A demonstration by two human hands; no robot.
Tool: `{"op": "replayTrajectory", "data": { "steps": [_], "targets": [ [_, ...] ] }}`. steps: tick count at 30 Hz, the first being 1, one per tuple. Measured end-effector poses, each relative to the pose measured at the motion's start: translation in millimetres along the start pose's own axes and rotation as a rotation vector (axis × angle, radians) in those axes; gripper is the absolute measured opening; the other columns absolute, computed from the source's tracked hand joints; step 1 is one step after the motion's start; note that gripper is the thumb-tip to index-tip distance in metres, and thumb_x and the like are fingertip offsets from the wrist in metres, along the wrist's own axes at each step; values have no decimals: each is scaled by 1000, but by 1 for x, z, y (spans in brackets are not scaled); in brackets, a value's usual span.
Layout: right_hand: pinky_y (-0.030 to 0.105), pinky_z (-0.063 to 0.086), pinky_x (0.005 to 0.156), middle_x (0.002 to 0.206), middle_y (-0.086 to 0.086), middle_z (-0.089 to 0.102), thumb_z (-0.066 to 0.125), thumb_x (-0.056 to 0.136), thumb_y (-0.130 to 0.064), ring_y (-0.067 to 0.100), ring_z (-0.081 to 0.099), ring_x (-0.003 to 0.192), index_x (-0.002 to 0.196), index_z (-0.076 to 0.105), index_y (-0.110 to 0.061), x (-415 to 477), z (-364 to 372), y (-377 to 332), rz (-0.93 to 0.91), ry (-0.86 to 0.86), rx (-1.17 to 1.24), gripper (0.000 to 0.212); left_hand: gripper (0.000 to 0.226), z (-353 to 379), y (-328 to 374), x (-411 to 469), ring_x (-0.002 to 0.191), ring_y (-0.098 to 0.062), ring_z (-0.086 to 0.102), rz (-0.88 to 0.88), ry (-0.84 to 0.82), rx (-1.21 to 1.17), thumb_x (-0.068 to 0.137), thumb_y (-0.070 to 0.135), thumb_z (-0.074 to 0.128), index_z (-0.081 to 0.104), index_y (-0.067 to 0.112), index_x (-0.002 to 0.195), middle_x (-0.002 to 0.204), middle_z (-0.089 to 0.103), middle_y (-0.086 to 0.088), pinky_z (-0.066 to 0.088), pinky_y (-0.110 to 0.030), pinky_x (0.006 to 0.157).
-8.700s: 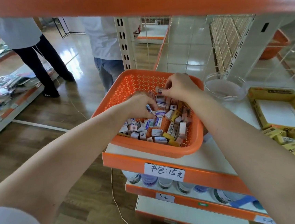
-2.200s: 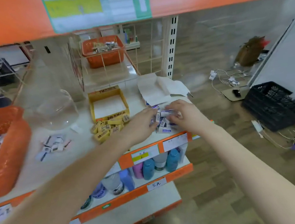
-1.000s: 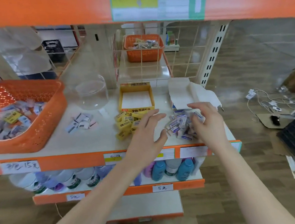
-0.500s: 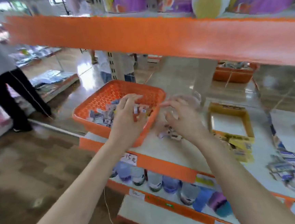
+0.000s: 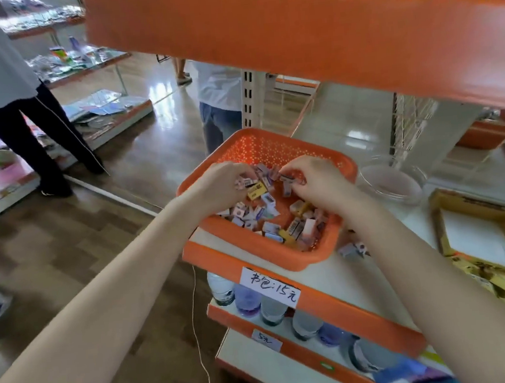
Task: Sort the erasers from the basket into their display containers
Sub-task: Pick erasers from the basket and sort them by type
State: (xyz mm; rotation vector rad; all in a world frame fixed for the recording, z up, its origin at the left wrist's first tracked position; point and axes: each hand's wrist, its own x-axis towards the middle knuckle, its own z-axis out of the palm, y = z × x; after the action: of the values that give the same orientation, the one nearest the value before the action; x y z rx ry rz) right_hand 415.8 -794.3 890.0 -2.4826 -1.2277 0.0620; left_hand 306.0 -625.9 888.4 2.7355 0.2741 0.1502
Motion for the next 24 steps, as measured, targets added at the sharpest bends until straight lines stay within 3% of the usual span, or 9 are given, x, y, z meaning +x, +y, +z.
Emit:
{"op": "replayTrajectory", "data": {
  "steps": [3, 8, 13, 19, 22, 24],
  "targets": [
    [27, 36, 98, 132, 3, 55, 58, 84, -3, 20, 48, 121, 127, 58, -19, 27, 11, 5, 24, -144, -104, 46, 33, 0, -14, 17, 100, -14, 57, 6, -163, 32, 89, 18, 60, 59, 25, 122, 122, 61, 2, 45, -27, 86],
    [27, 41, 88, 128, 6, 57, 62, 83, -12, 24, 53, 114, 129, 55, -19, 44, 28, 15, 52, -394, -247, 48, 32, 9, -21, 26, 112, -15, 54, 34, -314, 33, 90, 19, 61, 61, 22, 122, 127, 58, 3, 42, -27, 93],
    [22, 38, 77, 121, 3, 61, 67, 81, -16, 22, 56, 107, 123, 60, -21, 45, 33, 18, 48, -400, -256, 43, 36, 10, -24, 27, 113, -14, 54, 22, -367, -12, 89, 19, 62, 59, 24, 124, 129, 57, 6, 43, -31, 96],
    [26, 43, 84, 120, 2, 61, 66, 82, -12, 19, 56, 105, 124, 59, -24, 41, 31, 19, 30, -320, -108, 44, 38, 10, -23, 27, 105, -8, 58, 25, -467, -57, 89, 16, 61, 60, 29, 124, 123, 61, 11, 45, -24, 91],
    [28, 43, 87, 122, 2, 60, 67, 84, -20, 20, 55, 107, 127, 56, -22, 40, 32, 15, 4, -345, -133, 44, 37, 9, -21, 26, 102, -10, 59, 15, -485, -30, 86, 19, 63, 62, 32, 121, 120, 61, 13, 47, -29, 94],
    [30, 44, 88, 122, 3, 58, 68, 84, -26, 21, 55, 107, 128, 54, -21, 40, 35, 14, -16, -383, -167, 46, 35, 8, -17, 24, 96, -11, 60, 6, -469, 2, 85, 16, 58, 65, 31, 116, 118, 62, 12, 50, -30, 86]
  ]
}}
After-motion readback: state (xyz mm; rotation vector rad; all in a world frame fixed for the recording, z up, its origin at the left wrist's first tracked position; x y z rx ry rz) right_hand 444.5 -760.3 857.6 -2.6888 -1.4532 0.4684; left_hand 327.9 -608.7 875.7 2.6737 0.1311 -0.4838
